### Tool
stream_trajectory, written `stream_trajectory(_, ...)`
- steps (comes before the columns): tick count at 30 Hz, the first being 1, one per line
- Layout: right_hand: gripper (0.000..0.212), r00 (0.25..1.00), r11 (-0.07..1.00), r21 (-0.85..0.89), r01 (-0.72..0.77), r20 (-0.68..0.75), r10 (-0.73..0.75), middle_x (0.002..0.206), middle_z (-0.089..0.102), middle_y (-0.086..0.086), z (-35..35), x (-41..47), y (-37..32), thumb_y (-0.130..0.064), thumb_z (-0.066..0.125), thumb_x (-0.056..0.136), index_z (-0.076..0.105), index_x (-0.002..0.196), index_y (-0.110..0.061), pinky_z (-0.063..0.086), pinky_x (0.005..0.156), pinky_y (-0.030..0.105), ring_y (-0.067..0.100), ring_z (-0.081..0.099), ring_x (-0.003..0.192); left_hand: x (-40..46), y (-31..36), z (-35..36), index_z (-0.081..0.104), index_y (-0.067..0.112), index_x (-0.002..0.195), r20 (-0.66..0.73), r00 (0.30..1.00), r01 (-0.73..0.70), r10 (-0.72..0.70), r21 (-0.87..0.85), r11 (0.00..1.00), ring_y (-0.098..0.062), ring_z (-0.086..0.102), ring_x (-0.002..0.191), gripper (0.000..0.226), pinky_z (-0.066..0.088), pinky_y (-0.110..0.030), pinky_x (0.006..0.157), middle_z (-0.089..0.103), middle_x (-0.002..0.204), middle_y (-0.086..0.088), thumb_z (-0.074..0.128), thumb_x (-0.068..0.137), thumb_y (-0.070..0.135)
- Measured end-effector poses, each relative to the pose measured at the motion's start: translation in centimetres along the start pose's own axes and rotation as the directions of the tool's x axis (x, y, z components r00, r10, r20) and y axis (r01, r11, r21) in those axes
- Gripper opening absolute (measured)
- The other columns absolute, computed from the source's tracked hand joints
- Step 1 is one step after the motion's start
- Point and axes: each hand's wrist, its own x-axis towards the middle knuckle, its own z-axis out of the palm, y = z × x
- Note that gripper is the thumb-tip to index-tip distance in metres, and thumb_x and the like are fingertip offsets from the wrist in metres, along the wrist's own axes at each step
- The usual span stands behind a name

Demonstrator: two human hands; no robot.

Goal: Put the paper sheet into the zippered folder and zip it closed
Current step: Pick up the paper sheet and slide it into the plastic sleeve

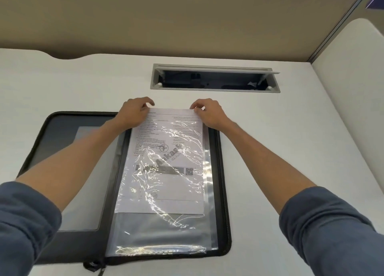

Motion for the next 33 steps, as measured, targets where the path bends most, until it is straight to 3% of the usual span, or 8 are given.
stream_trajectory(4,0.025,1.000,1.000,-0.029,0.000,0.016,0.000,0.113,0.066,0.005,0.0,-0.4,-0.1,-0.011,0.047,0.095,0.069,0.106,-0.016,0.044,0.083,0.030,0.021,0.057,0.101,-1.1,-0.5,0.7,0.058,0.017,0.124,-0.004,0.999,-0.051,0.051,-0.012,0.999,-0.030,0.059,0.101,0.030,0.043,-0.043,0.094,0.066,0.107,-0.011,0.049,0.096,0.013)
stream_trajectory(6,0.026,1.000,0.999,-0.034,0.003,0.021,-0.002,0.111,0.066,0.004,-0.1,-0.5,0.0,-0.010,0.047,0.095,0.069,0.107,-0.017,0.045,0.082,0.030,0.021,0.058,0.100,-1.5,-0.8,1.0,0.061,0.019,0.120,-0.012,0.998,-0.062,0.062,0.012,0.998,-0.031,0.056,0.110,0.029,0.038,-0.045,0.098,0.064,0.113,-0.010,0.051,0.095,0.029)
stream_trajectory(10,0.027,0.999,0.999,-0.041,0.010,0.052,-0.008,0.112,0.066,0.006,0.3,-0.7,0.1,-0.009,0.048,0.095,0.070,0.109,-0.017,0.044,0.079,0.027,0.022,0.059,0.097,-2.6,-1.0,1.5,0.063,0.022,0.120,-0.017,0.999,-0.043,0.044,0.044,0.998,-0.026,0.046,0.123,0.052,0.029,-0.045,0.105,0.054,0.127,-0.007,0.062,0.082,0.057)
stream_trajectory(14,0.027,0.998,0.999,-0.045,0.029,0.056,-0.027,0.114,0.067,0.005,0.4,-1.1,0.1,-0.011,0.049,0.095,0.071,0.110,-0.017,0.045,0.078,0.027,0.019,0.059,0.091,-3.3,-1.4,1.7,0.065,0.030,0.114,-0.018,0.999,-0.049,0.050,0.039,0.998,-0.020,0.040,0.127,0.078,0.026,-0.044,0.110,0.049,0.129,0.001,0.058,0.055,0.081)
stream_trajectory(20,0.022,0.988,0.999,-0.030,0.041,0.148,-0.036,0.100,0.070,0.001,0.6,-1.6,-0.1,-0.030,0.063,0.091,0.072,0.103,-0.015,0.047,0.076,0.028,0.016,0.061,0.089,-3.9,-2.1,2.4,0.065,0.035,0.101,-0.065,0.992,-0.110,0.111,0.016,0.994,-0.015,0.036,0.129,0.068,0.019,-0.038,0.108,0.030,0.144,0.009,0.065,0.050,0.080)
stream_trajectory(24,0.040,0.985,0.999,-0.026,0.030,0.172,-0.025,0.102,0.066,-0.001,0.7,-2.0,-0.2,-0.043,0.078,0.076,0.069,0.105,-0.016,0.048,0.076,0.026,0.015,0.059,0.090,-4.4,-2.2,2.9,0.063,0.036,0.106,-0.077,0.991,-0.112,0.113,0.018,0.994,-0.016,0.033,0.134,0.071,0.016,-0.041,0.112,0.026,0.148,0.010,0.066,0.052,0.081)
stream_trajectory(33,0.038,0.979,1.000,-0.009,0.000,0.206,0.001,0.112,0.059,0.001,0.7,-2.5,-0.2,-0.026,0.082,0.074,0.067,0.106,-0.013,0.050,0.088,0.031,0.019,0.057,0.102,-5.3,-2.2,3.3,0.062,0.043,0.107,-0.088,0.989,-0.118,0.116,-0.025,0.993,-0.019,0.027,0.138,0.062,0.012,-0.042,0.115,0.025,0.150,0.009,0.070,0.055,0.075)
